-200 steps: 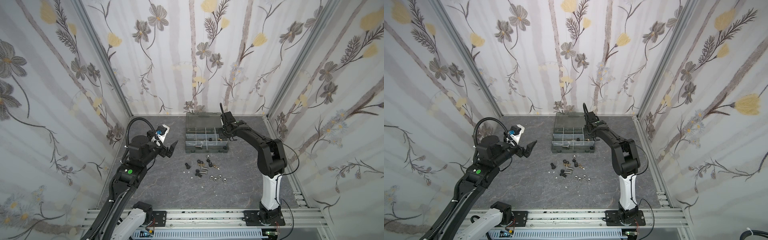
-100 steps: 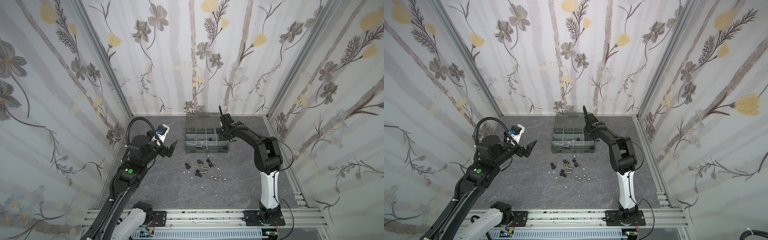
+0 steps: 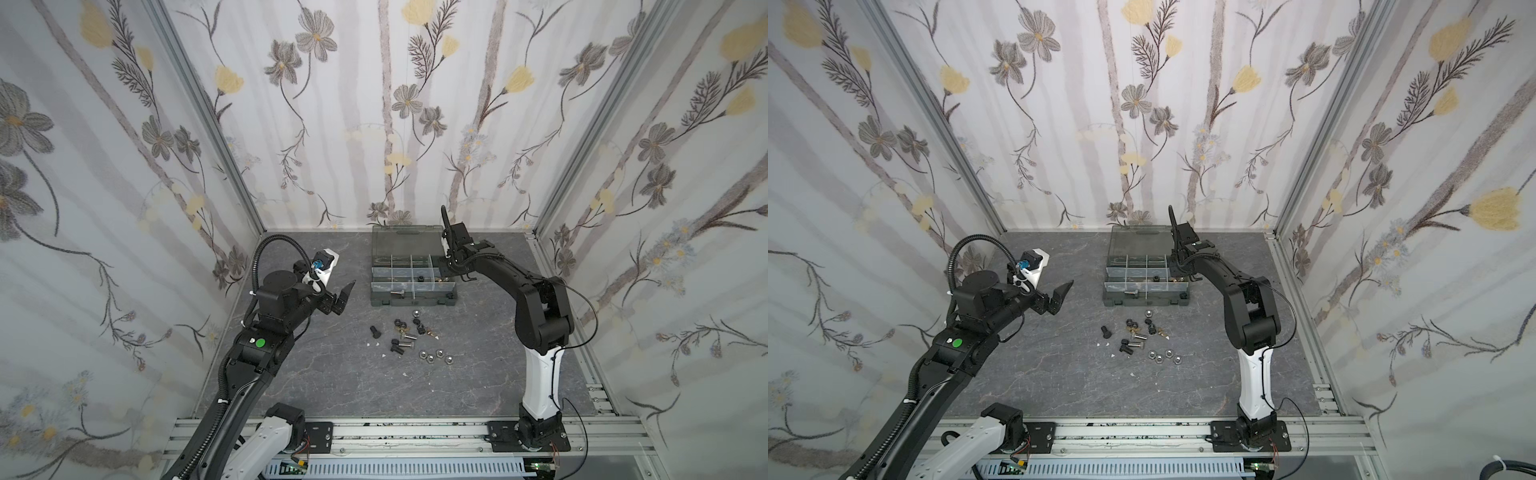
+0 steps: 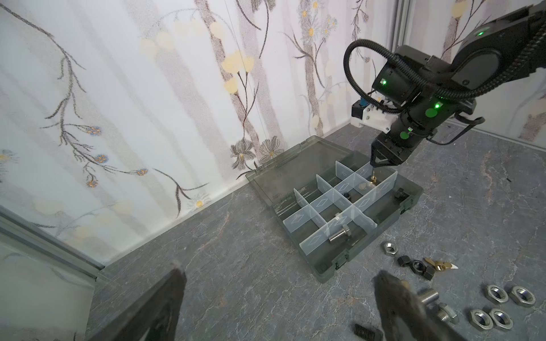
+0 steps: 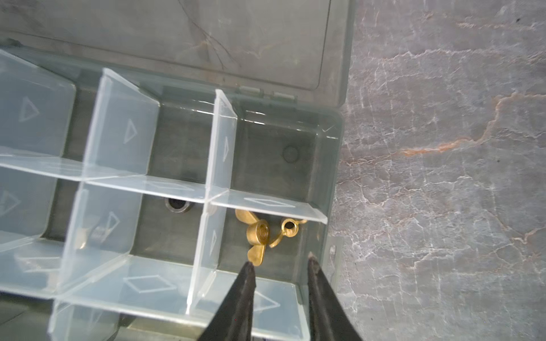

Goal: Sort the screws and nuts into containers
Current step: Place the nut into the container, then pick up the nut from the center of the table.

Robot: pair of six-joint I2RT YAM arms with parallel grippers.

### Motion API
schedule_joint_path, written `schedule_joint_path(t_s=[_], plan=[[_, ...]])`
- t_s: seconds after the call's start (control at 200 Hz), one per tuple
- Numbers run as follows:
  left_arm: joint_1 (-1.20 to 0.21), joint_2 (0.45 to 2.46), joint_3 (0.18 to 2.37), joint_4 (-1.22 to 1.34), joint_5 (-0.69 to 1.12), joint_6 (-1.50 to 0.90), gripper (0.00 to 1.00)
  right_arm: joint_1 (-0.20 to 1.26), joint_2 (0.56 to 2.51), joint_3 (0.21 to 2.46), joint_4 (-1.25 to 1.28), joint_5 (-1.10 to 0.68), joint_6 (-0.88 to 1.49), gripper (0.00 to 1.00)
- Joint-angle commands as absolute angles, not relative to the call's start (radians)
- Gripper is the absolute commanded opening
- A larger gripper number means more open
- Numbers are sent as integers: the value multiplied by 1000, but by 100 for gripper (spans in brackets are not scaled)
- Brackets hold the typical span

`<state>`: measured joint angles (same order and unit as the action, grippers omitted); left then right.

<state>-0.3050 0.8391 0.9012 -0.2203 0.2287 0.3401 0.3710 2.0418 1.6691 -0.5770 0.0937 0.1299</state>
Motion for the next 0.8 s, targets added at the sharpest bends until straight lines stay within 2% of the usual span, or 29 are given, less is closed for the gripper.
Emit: schedule_joint_path(t_s=[0.0,0.345,0.55,0.794], plan=[[-304,836,905,-195,225,351,100,382,1953,1604,-606,46,96,33],[-306,824,909,-197,233,344,100,548,1629,1170,-571,-80,-2,39],[-306,821,907,-195,235,345,100,643,1635,1077,-562,-104,65,38],[-307,810,898,-189,232,345,100,696,1690,1070,-540,-91,125,38]])
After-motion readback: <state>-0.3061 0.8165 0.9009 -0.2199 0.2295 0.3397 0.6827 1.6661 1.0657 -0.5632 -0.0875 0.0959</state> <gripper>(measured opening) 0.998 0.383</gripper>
